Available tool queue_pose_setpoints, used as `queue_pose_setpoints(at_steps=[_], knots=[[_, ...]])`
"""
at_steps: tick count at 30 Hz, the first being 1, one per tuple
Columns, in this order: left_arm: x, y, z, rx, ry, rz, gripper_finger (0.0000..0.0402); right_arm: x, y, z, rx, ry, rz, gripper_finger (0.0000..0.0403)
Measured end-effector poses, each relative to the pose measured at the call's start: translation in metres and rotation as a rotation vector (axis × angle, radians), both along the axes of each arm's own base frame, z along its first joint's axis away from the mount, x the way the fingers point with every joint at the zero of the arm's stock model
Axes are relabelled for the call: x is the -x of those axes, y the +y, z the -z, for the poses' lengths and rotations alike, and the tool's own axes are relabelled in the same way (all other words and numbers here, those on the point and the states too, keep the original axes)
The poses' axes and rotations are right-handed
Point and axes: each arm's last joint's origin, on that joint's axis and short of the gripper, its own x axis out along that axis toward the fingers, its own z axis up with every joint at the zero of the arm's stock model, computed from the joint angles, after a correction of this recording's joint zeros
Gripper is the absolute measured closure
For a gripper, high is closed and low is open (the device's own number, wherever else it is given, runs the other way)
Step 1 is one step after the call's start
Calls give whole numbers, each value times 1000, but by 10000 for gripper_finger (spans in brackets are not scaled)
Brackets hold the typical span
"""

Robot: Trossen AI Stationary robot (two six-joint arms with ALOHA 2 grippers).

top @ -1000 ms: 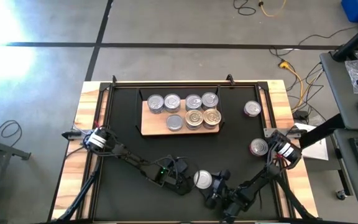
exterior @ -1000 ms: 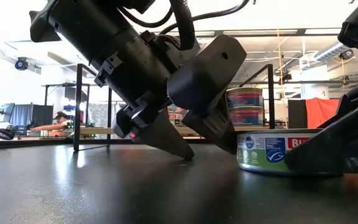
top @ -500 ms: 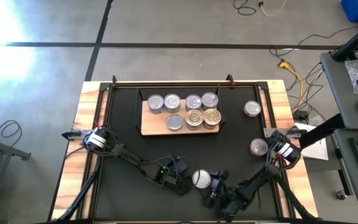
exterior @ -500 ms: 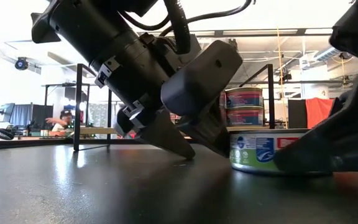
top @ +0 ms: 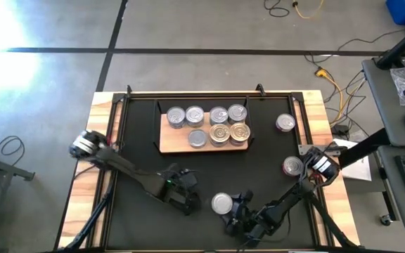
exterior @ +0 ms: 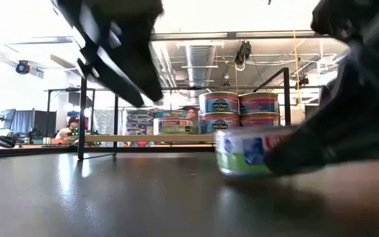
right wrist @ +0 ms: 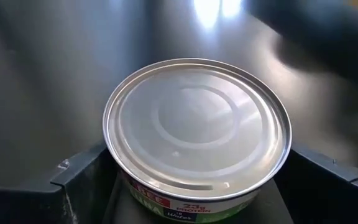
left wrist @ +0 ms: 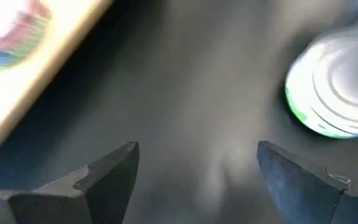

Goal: Stack canned seafood by type on shelf
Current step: Stack the green and white tuna can on the green and white tuna can

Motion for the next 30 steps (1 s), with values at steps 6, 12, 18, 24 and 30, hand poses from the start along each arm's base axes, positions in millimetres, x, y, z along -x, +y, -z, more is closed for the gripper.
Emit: queue_pose_setpoints(at_steps=[6,12,18,24,30], knots=[[63,28,-49,-103,-34,-90,93,-28,4,-29,5,-15,-11,43],[116,57,-95,-90,-177,-76,93,-73,-21,-67,50,-6,68,43],[154,78,-130,-94,-267,59,93,-120,-74,-114,46,-29,223,43],[193,100,-155,-175,-328,194,93,-141,-131,-142,20,32,322,41],[223,118,-169,-264,-405,234,93,-153,-178,-151,-126,81,355,40]])
